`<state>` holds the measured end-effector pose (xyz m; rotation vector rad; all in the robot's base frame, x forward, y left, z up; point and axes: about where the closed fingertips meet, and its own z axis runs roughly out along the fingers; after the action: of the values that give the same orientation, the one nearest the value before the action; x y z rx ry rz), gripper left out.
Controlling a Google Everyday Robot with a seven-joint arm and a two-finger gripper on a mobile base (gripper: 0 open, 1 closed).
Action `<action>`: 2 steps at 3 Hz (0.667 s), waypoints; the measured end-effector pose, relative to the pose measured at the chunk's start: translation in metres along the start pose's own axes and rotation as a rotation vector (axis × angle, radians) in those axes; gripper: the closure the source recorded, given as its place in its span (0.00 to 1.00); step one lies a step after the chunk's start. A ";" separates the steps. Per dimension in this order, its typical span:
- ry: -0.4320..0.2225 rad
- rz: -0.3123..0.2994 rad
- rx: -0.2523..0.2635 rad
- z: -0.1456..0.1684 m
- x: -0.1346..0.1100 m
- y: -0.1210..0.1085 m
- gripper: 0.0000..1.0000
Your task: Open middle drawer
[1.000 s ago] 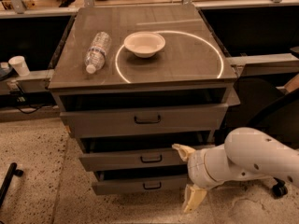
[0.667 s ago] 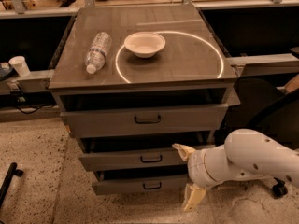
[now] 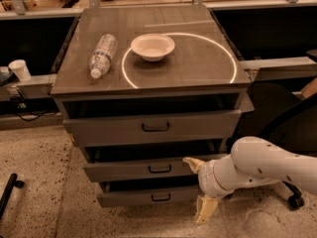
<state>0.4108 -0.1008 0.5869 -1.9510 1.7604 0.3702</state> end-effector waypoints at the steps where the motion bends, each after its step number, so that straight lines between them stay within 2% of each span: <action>1: -0.017 0.066 0.033 0.033 0.060 -0.011 0.00; 2: -0.110 0.113 0.046 0.081 0.116 -0.003 0.00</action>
Offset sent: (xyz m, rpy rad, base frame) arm 0.0392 -0.0936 -0.1715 0.2113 0.0050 -0.1441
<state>0.4384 -0.1575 0.4606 -1.7698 1.7963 0.4622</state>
